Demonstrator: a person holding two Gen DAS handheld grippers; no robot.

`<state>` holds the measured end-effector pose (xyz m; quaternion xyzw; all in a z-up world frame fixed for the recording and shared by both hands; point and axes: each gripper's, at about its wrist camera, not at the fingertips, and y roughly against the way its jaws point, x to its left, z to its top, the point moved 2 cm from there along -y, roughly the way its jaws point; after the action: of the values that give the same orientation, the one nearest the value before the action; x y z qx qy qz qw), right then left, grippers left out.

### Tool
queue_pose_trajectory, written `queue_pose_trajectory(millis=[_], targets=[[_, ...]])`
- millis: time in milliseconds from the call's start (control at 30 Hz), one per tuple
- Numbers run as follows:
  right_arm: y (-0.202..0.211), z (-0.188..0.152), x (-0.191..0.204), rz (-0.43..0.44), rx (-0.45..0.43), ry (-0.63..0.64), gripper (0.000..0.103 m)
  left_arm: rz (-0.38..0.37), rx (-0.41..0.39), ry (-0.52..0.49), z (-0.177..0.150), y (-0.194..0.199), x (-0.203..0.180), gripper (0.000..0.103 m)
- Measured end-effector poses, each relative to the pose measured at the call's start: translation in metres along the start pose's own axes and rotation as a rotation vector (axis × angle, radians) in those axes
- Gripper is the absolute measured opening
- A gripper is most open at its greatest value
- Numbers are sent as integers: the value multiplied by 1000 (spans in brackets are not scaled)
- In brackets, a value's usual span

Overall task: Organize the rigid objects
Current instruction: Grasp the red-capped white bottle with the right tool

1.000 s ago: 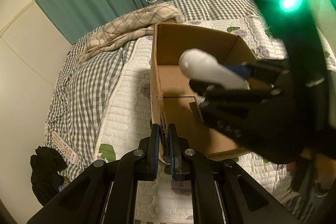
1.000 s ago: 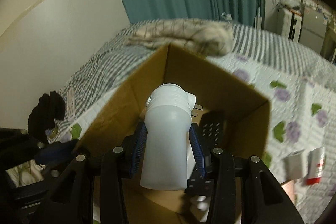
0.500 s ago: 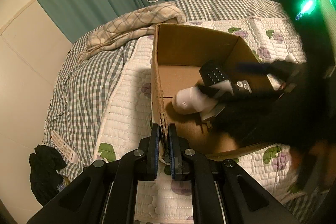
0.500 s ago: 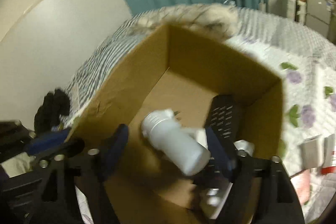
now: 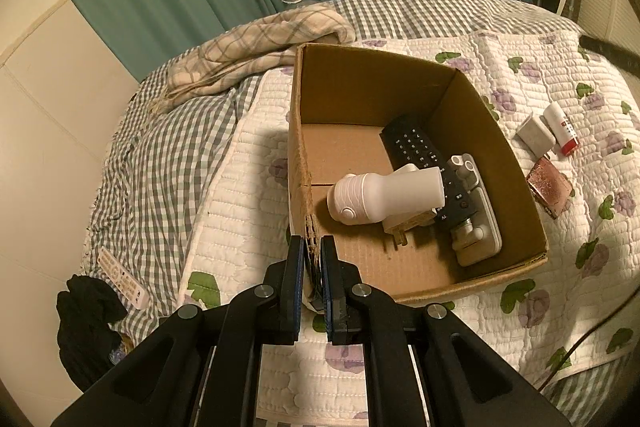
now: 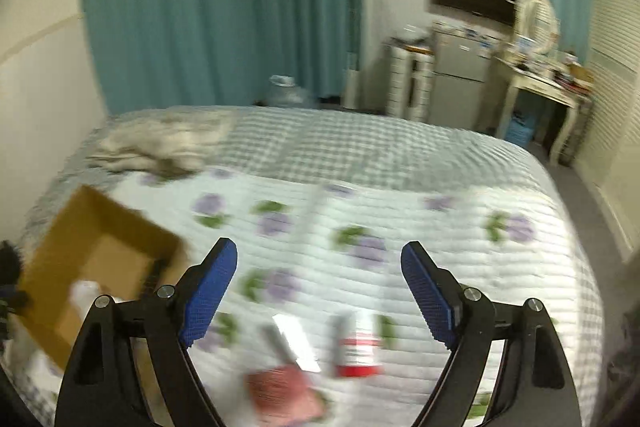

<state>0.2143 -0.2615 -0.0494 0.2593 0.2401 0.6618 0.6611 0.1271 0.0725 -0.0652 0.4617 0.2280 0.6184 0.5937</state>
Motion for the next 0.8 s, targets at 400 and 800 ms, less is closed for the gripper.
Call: queue_pose_trajectory(millis=[400, 800], targets=[[-74, -81, -43, -79, 237, 4, 84, 19, 7, -2, 3, 2, -3, 7], [-109, -92, -22, -40, 352, 74, 77, 17, 5, -3, 3, 2, -3, 7]])
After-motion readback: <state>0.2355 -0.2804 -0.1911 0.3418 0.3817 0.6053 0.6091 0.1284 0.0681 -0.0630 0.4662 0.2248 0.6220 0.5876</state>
